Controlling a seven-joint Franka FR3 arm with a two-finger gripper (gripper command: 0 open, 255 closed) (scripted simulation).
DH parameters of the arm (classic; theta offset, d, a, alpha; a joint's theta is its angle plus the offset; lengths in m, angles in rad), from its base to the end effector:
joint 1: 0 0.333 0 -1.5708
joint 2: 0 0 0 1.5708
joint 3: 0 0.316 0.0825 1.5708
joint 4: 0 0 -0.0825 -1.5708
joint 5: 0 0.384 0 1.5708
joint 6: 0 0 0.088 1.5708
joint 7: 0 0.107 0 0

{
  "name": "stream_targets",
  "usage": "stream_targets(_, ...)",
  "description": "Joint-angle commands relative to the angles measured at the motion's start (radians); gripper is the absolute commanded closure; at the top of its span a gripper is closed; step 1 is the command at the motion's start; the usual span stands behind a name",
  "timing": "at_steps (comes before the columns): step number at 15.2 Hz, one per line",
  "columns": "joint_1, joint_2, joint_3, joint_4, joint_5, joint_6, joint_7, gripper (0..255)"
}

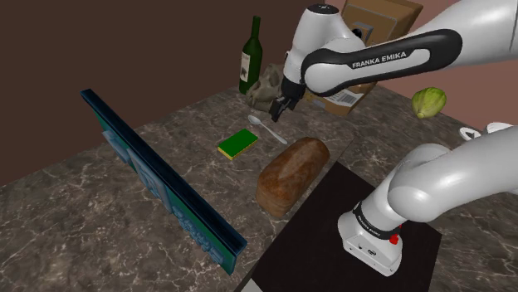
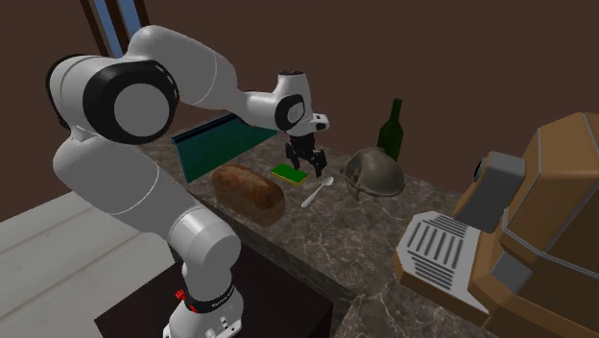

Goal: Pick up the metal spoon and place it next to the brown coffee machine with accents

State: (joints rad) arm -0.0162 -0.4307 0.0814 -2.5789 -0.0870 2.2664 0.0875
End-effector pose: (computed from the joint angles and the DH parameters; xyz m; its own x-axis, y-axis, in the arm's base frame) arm 0.4093 0.0243 0.4178 0.9921 0.0299 0.1216 0.0182 -0.9952 0.0963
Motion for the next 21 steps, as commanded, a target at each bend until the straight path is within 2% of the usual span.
stream_targets(1,-0.009,0.072,0.014,-0.011,-0.033,0.091,0.013,0)
stream_targets(4,-0.033,0.187,0.033,-0.004,-0.102,0.208,0.044,0)
stream_targets(12,-0.059,0.303,0.036,-0.013,-0.168,0.333,0.087,0)
stream_targets(20,-0.060,0.311,0.035,-0.013,-0.173,0.341,0.091,0)
stream_targets(21,-0.060,0.311,0.035,-0.013,-0.173,0.341,0.091,255)
